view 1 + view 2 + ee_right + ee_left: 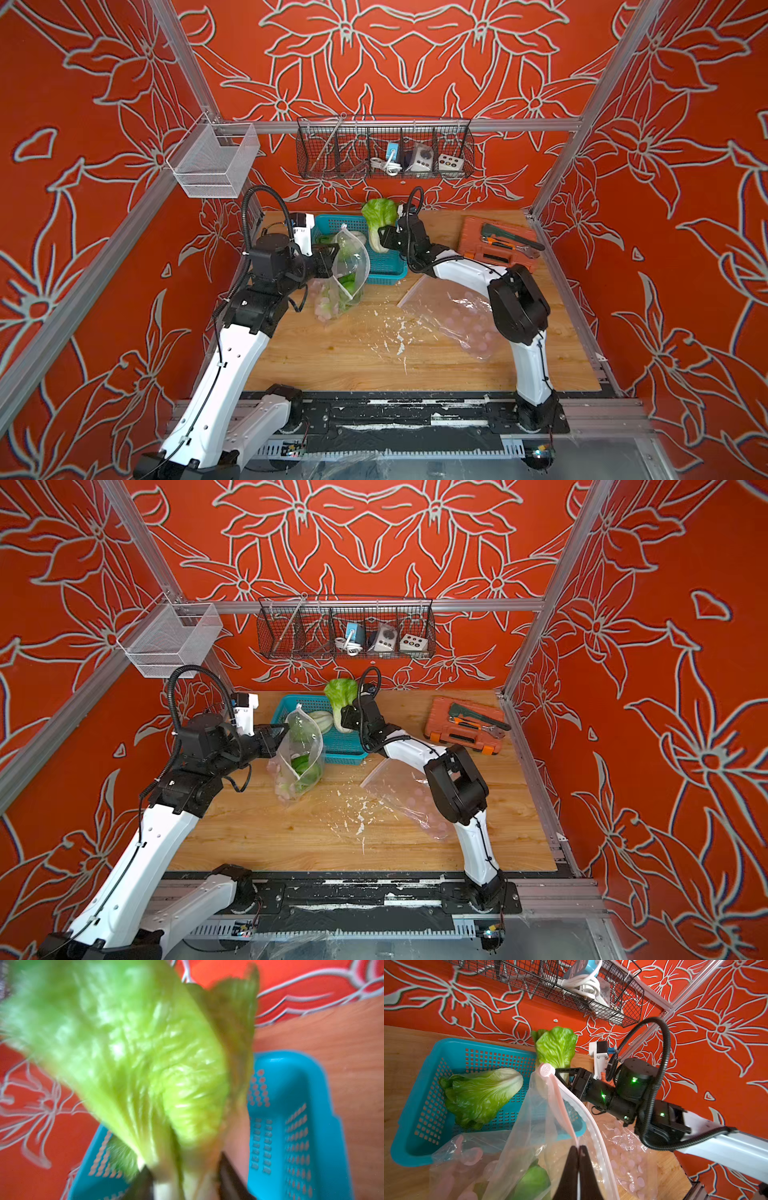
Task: Put the chinese cabbages into a zipper bag and zip it
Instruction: Adjust the Chinese cabbage in the basket, then pick up the Chinese cabbage from the basket.
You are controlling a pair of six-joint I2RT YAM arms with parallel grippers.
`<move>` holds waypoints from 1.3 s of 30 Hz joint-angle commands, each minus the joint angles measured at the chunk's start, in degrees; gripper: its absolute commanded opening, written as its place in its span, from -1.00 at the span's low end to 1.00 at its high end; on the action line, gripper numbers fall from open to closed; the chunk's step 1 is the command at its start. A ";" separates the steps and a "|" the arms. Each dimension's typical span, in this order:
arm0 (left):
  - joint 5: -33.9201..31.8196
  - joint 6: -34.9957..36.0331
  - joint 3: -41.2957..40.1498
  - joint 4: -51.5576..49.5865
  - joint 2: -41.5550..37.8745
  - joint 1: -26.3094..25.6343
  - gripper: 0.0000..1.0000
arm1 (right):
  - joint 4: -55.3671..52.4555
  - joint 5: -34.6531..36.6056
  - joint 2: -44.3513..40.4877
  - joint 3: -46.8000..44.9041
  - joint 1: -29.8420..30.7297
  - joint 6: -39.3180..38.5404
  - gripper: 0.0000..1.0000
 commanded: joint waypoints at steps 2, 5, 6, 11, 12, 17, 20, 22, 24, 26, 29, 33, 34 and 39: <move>0.67 -0.08 -0.54 1.92 -1.06 -0.01 -1.00 | 6.86 8.72 -0.33 -1.38 0.76 11.02 0.35; 0.49 0.02 -1.24 2.57 -1.11 -0.01 -1.00 | 4.08 12.18 -5.79 -7.12 1.62 9.51 0.50; 0.61 0.02 -1.35 2.78 -0.86 -0.01 -1.00 | 1.47 13.25 -8.15 -9.14 1.54 9.84 0.51; 1.87 -0.24 -1.44 4.27 0.46 -0.02 -1.00 | -12.20 14.37 -16.36 -12.29 -0.42 2.49 0.52; 1.97 -0.12 -1.46 4.38 0.64 -0.01 -1.00 | -15.10 12.51 -16.80 -10.70 -1.02 -2.04 0.51; 1.47 -0.05 -2.67 4.82 0.52 0.01 -1.00 | -38.05 2.90 -10.04 6.75 -1.58 -25.76 0.53; -0.54 0.40 -2.34 3.48 0.23 0.01 -1.00 | -46.24 -3.21 -5.42 14.66 -1.54 -33.11 0.64; -2.03 1.31 -1.44 2.11 0.29 -0.01 -1.00 | -51.44 -3.62 -2.21 20.88 -1.45 -36.90 0.78; -2.67 1.80 -0.85 1.40 0.33 0.03 -1.00 | -54.56 -2.20 0.64 26.87 -1.32 -40.87 0.91; -1.96 1.31 -1.00 1.75 0.26 0.00 -1.00 | -55.18 -1.37 3.12 31.04 -1.37 -43.33 0.95; 0.26 -0.40 -1.84 2.91 0.21 -0.01 -1.00 | -54.55 -2.70 7.68 36.62 -1.35 -45.11 0.97; 2.06 -1.10 -2.30 2.99 0.25 -0.11 -1.00 | -56.59 -5.00 16.05 47.95 -1.43 -45.64 0.98; 2.18 -1.04 -2.34 2.81 0.24 -0.10 -1.00 | -57.07 -5.49 17.91 50.37 -1.45 -45.86 0.98; 3.17 -1.10 -2.87 2.45 0.12 -0.10 -1.00 | -56.12 -10.65 25.15 57.13 -2.03 -43.36 0.90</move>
